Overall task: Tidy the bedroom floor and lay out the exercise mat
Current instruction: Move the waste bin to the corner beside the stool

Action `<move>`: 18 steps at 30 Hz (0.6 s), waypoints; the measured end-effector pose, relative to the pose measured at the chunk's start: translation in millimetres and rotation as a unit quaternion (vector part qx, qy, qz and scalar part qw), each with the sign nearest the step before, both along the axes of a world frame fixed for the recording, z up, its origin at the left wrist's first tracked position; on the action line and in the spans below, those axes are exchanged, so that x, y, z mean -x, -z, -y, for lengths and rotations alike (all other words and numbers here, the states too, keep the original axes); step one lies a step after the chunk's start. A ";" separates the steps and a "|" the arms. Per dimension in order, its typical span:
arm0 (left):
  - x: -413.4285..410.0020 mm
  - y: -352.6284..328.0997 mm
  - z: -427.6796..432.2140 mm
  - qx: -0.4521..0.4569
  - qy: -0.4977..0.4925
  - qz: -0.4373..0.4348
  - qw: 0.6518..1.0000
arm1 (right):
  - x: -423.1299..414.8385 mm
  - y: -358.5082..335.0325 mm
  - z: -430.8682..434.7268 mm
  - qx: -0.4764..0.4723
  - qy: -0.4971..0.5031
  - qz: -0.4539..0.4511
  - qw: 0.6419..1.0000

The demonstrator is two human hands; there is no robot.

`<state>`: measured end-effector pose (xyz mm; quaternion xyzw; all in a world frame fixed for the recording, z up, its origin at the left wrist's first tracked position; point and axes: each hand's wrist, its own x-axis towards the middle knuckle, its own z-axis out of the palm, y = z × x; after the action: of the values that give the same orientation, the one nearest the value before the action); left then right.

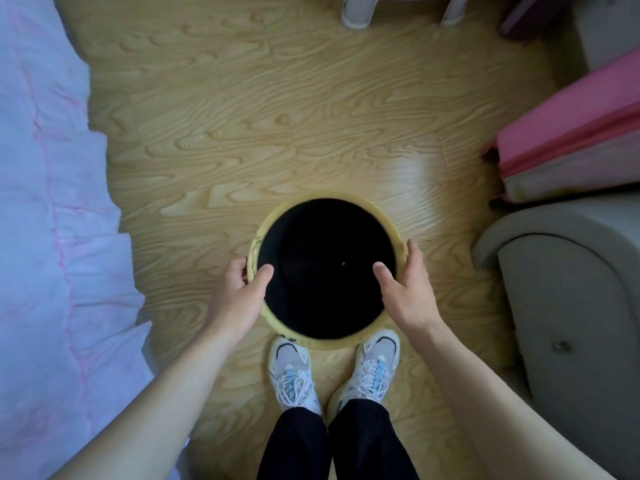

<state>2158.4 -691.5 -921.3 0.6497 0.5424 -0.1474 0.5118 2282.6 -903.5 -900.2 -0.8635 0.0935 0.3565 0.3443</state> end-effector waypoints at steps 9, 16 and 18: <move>-7.2 3.4 9.9 0.037 -0.069 -0.011 0.997 | -13.3 -4.7 -1.7 -0.004 0.063 -0.065 0.996; -19.4 -8.7 17.9 0.077 -0.068 0.029 0.994 | -38.1 -29.3 7.4 -0.011 0.054 -0.040 0.998; -32.8 -20.2 19.6 0.078 -0.071 0.048 0.993 | -51.7 -41.3 9.0 -0.017 0.053 -0.031 0.998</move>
<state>2191.2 -711.1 -901.1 0.5742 0.5485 -0.1211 0.5957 2334.3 -912.5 -858.9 -0.8397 0.1439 0.3662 0.3742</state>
